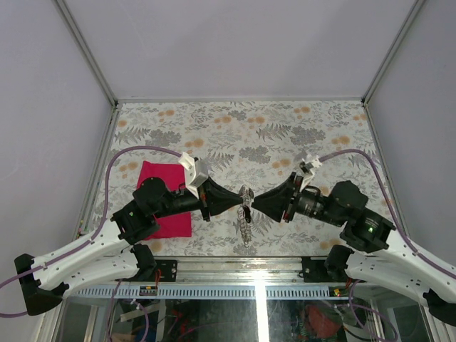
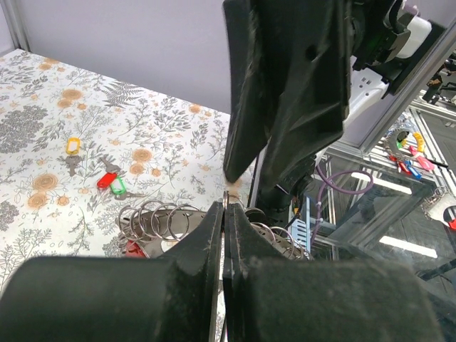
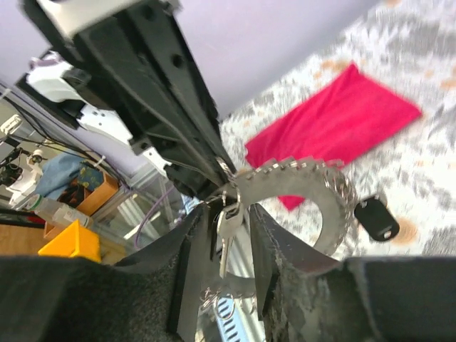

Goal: Put the keys on the keyring

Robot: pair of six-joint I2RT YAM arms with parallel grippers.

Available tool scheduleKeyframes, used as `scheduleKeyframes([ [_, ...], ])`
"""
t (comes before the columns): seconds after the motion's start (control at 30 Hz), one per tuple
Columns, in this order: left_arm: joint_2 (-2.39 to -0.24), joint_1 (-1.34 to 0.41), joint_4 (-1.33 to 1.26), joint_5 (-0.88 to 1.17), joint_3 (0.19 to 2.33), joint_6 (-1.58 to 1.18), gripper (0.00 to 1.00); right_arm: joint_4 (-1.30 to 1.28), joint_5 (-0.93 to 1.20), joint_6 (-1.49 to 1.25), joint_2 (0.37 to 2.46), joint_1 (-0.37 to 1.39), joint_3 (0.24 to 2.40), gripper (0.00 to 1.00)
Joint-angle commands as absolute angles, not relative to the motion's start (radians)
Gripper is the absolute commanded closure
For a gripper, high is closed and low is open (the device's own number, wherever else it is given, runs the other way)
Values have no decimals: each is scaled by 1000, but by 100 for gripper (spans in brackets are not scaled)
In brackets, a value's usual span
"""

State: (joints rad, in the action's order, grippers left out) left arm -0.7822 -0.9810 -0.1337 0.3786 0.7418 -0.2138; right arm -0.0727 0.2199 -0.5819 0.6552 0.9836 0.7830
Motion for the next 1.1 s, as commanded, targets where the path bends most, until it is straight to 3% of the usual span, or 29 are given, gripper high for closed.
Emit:
scheduleKeyframes([
  [0.0, -759, -982, -269, 391, 770, -228, 100, 138, 219, -426, 570, 989, 742, 62],
  [0.33, -764, -982, -310, 442, 772, -258, 100, 262, 392, -166, 615, 988, 714, 66],
  [0.63, -759, -982, -315, 463, 774, -262, 100, 264, 429, -166, 661, 989, 734, 67],
  [1.07, -757, -982, -316, 468, 771, -264, 100, 283, 461, -181, 687, 989, 733, 81],
])
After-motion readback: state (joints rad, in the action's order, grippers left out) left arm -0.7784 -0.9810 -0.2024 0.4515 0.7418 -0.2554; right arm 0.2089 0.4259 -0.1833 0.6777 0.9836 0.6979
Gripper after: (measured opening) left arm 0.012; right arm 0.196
